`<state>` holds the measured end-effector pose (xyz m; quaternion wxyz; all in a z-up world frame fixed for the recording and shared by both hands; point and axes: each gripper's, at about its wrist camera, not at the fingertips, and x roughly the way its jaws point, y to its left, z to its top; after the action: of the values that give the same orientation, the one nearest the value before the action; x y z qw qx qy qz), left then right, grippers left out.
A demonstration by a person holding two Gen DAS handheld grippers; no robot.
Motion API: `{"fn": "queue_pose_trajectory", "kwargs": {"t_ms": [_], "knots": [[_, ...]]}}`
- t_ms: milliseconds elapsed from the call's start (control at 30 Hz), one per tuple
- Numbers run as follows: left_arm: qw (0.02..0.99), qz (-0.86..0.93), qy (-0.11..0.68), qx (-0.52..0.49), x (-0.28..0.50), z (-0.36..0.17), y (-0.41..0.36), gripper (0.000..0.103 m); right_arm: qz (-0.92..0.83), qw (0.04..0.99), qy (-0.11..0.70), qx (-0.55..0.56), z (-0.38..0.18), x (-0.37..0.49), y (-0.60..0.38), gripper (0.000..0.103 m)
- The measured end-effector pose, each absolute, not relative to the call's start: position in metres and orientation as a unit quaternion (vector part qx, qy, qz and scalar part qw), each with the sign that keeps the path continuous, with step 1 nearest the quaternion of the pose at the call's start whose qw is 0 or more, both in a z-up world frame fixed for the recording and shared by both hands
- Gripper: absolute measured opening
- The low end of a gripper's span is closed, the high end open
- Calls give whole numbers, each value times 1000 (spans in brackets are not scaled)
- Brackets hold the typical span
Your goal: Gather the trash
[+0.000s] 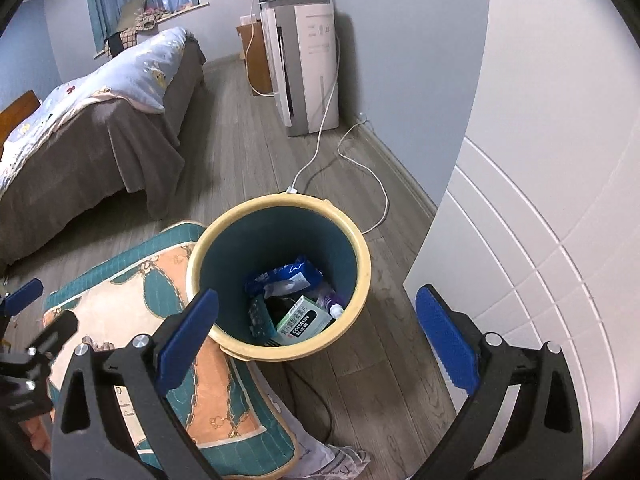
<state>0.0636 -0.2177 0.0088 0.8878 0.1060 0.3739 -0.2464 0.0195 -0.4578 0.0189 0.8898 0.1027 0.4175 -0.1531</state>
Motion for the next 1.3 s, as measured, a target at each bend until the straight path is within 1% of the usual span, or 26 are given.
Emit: {"fn": "queue_pose_trajectory", "kwargs": {"t_ms": [267, 567, 1300], "knots": [[891, -254, 366, 93, 61, 15, -209, 98, -143, 895, 417, 70, 23, 18, -441, 97], [894, -253, 358, 92, 57, 21, -202, 98, -156, 895, 409, 85, 26, 13, -444, 97], [898, -255, 342, 108, 47, 29, -202, 98, -162, 894, 412, 69, 30, 12, -437, 97]]}}
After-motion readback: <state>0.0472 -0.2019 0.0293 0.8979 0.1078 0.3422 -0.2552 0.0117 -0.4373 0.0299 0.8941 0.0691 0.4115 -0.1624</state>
